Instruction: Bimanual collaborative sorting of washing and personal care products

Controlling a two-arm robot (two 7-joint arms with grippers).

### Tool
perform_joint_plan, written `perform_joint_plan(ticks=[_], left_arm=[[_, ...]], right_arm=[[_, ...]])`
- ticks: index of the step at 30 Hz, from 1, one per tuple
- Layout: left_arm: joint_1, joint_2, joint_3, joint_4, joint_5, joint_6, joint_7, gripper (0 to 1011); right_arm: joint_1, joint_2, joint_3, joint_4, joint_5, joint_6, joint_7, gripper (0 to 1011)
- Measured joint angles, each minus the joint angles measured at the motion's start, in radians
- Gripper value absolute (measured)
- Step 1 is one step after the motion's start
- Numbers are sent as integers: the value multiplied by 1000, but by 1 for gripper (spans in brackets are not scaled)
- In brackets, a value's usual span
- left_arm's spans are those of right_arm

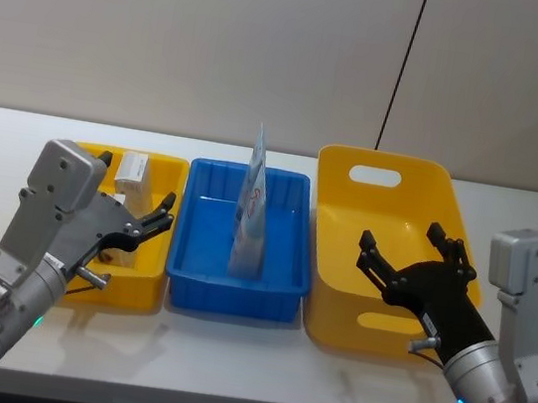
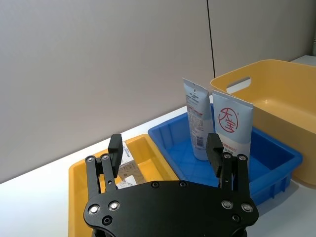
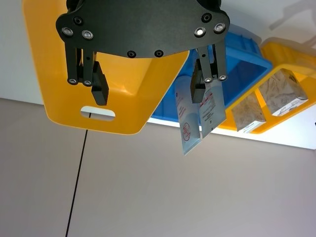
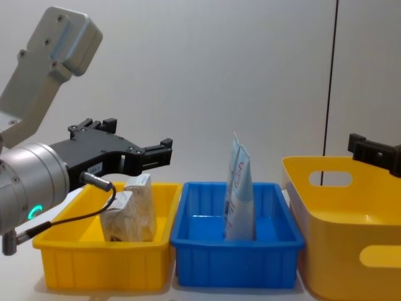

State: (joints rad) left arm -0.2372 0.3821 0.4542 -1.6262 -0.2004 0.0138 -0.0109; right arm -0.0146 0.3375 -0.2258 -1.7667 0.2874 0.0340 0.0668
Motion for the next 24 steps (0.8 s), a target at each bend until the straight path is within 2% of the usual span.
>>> perform_joint_plan(ticks=[24], left_arm=[[0,0,0,0,0,0,0,1001]], right_arm=[[0,0,0,0,0,0,0,1000]])
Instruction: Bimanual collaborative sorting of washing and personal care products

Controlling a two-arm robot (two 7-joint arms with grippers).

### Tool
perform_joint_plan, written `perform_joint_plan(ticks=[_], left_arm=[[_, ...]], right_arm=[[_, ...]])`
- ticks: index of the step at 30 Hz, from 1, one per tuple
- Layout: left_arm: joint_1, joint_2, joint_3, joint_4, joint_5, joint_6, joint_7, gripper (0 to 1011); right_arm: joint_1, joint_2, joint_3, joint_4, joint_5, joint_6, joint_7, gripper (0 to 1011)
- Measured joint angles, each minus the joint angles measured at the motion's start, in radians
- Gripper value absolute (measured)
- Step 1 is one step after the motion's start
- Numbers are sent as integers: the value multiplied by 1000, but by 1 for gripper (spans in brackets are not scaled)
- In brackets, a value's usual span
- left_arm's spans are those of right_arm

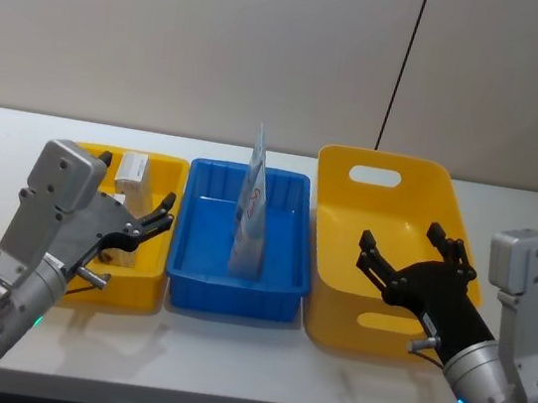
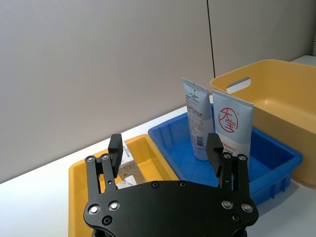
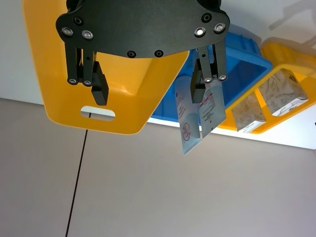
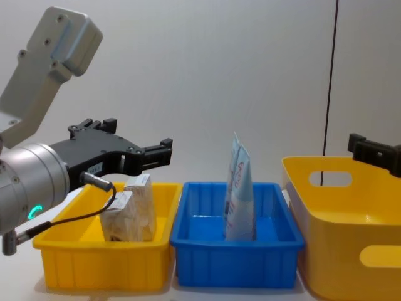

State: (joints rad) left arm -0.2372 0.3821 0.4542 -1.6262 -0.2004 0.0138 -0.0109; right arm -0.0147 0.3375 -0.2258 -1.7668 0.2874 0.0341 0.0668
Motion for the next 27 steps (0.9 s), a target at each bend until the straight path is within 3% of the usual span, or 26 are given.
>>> perform_joint_plan(ticks=[27], left_arm=[[0,0,0,0,0,0,0,1001]], right_arm=[[0,0,0,0,0,0,0,1000]])
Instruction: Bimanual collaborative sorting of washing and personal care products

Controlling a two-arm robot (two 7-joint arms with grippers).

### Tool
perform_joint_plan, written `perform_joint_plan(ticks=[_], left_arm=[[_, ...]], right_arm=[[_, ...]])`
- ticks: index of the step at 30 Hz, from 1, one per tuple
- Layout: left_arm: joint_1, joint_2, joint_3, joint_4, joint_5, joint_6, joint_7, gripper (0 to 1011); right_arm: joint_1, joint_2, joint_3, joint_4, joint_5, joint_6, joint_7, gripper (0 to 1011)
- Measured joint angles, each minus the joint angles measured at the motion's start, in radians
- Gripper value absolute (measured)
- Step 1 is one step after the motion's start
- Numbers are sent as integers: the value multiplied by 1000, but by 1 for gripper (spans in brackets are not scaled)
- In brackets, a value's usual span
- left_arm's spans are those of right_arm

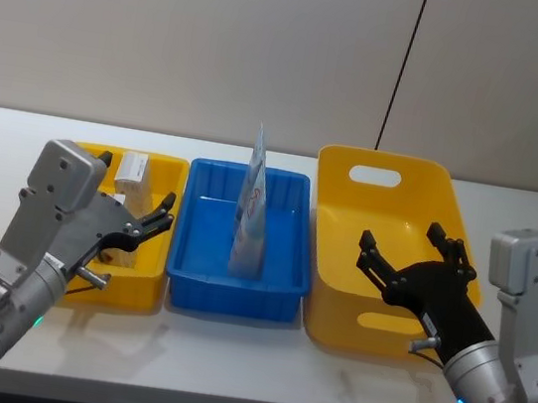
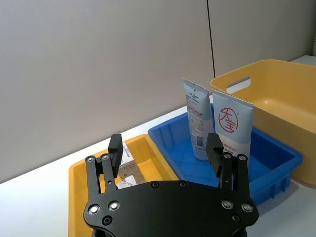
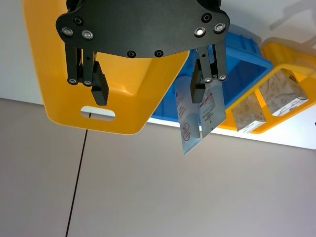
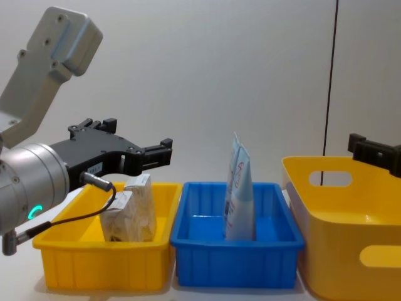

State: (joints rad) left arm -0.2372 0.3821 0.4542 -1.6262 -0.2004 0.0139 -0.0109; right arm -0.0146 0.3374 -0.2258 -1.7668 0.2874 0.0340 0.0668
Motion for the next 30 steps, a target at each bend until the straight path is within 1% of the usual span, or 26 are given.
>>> perform_joint_plan(ticks=[30], left_arm=[[0,-1,0,0,0,2,-1,1001]], right_arm=[[0,0,0,0,0,0,0,1000]])
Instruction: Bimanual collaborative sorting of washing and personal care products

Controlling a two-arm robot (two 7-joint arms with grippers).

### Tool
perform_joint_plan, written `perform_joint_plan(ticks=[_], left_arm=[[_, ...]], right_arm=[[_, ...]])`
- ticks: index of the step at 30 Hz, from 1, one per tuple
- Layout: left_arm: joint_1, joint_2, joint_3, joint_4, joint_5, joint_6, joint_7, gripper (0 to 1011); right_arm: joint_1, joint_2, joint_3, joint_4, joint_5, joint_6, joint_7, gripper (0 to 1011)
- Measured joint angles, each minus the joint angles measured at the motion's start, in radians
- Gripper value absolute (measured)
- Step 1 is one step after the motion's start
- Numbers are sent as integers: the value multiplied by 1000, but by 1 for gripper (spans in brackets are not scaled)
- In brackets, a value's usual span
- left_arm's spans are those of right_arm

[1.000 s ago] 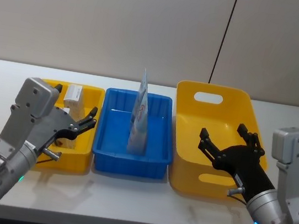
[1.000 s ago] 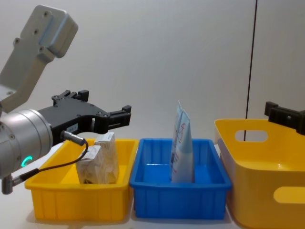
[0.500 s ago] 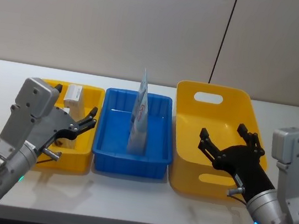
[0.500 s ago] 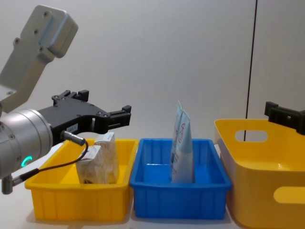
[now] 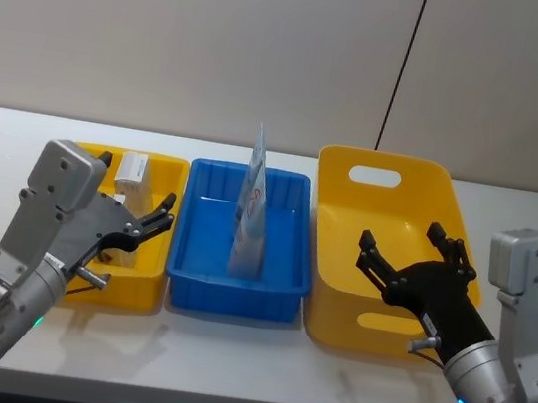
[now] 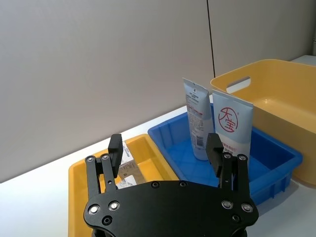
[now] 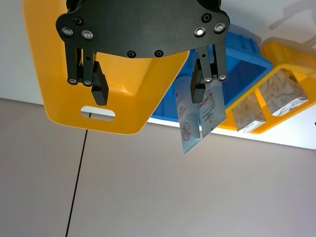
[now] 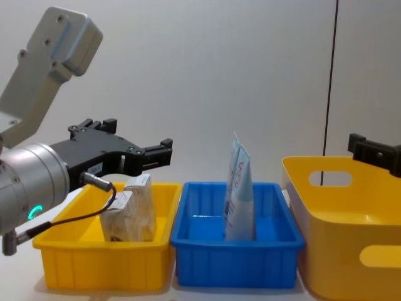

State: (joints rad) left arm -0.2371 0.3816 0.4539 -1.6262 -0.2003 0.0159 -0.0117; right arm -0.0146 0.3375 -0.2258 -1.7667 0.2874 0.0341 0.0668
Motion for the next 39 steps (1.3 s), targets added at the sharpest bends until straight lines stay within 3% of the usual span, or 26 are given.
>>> perform_joint_plan(ticks=[8,26,39], left_arm=[[-6,-9,-5,-2,-11,52,-4,1001],[-24,-28,-30,-20,-74,285,-29,1001],[-42,-57,-59,17,-99,318,-37,1001]], right_arm=[[0,0,0,0,0,0,0,1000],[0,0,0,0,0,0,0,1000],[0,0,0,0,0,0,0,1000]])
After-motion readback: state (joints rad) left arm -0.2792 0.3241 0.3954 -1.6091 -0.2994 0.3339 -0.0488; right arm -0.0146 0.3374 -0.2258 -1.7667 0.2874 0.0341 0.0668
